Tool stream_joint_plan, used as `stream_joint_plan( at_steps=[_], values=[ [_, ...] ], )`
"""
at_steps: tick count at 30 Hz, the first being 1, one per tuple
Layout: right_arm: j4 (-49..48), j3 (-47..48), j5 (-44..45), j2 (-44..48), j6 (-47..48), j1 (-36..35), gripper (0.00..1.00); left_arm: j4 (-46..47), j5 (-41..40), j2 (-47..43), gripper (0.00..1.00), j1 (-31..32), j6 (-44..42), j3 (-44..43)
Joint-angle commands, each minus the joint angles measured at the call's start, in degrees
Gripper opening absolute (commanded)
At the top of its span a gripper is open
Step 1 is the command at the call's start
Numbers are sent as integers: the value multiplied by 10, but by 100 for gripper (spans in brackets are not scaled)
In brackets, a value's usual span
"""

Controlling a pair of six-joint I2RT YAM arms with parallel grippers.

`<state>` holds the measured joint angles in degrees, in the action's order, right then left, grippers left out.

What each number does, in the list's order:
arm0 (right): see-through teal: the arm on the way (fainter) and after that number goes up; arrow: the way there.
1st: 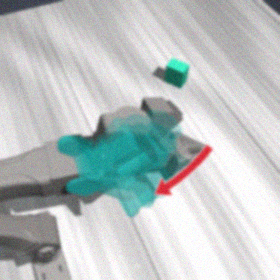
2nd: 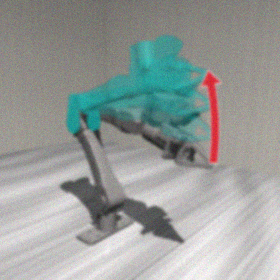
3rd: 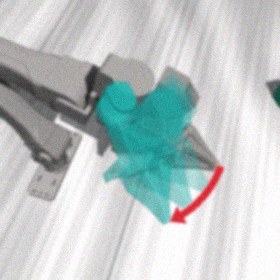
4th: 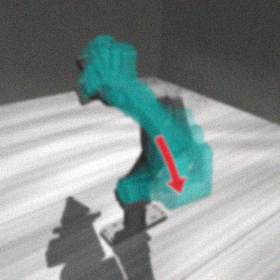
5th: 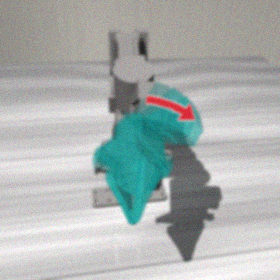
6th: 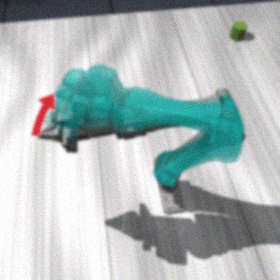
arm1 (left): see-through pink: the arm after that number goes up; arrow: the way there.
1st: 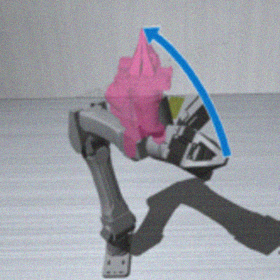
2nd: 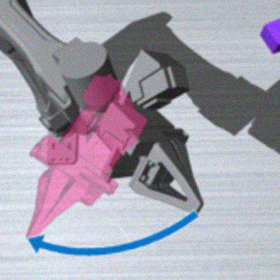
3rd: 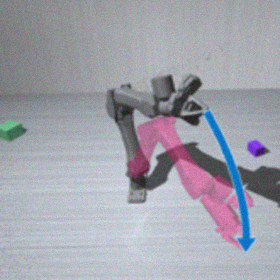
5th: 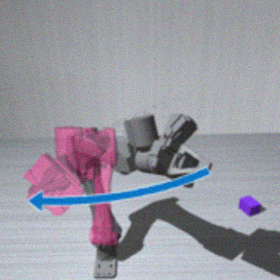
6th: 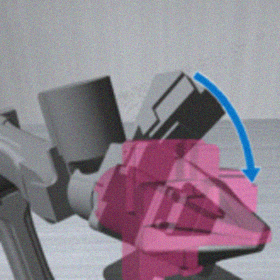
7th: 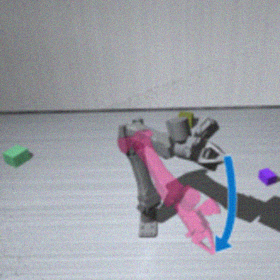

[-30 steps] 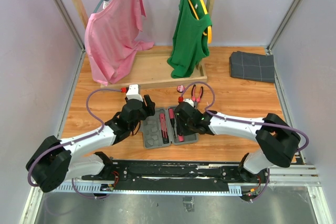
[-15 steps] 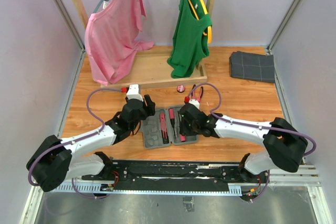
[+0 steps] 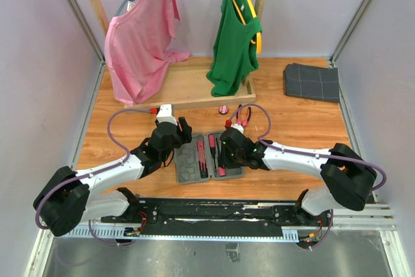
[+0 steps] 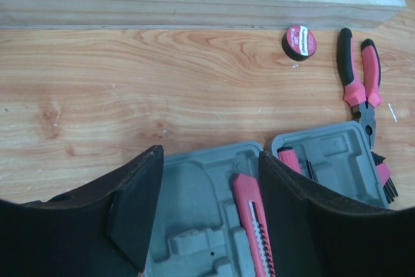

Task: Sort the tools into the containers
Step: Place the screwdriver in the storage box.

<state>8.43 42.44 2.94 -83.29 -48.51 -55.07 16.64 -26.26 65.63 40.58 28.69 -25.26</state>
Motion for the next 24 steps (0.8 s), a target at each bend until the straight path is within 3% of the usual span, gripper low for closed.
stream_joint_plan(
  at_steps=[1,19,24],
  values=[
    [-1,-5,-6,-7,-12,12,19,5,-5,4,64,-3,-6,-18],
    [20,-6,8,-1,-22,13,20,5,-4,8,64,-3,-5,-20],
    [-1,-8,-10,0,-18,12,34,5,-4,9,64,-3,-5,-21]
  ],
)
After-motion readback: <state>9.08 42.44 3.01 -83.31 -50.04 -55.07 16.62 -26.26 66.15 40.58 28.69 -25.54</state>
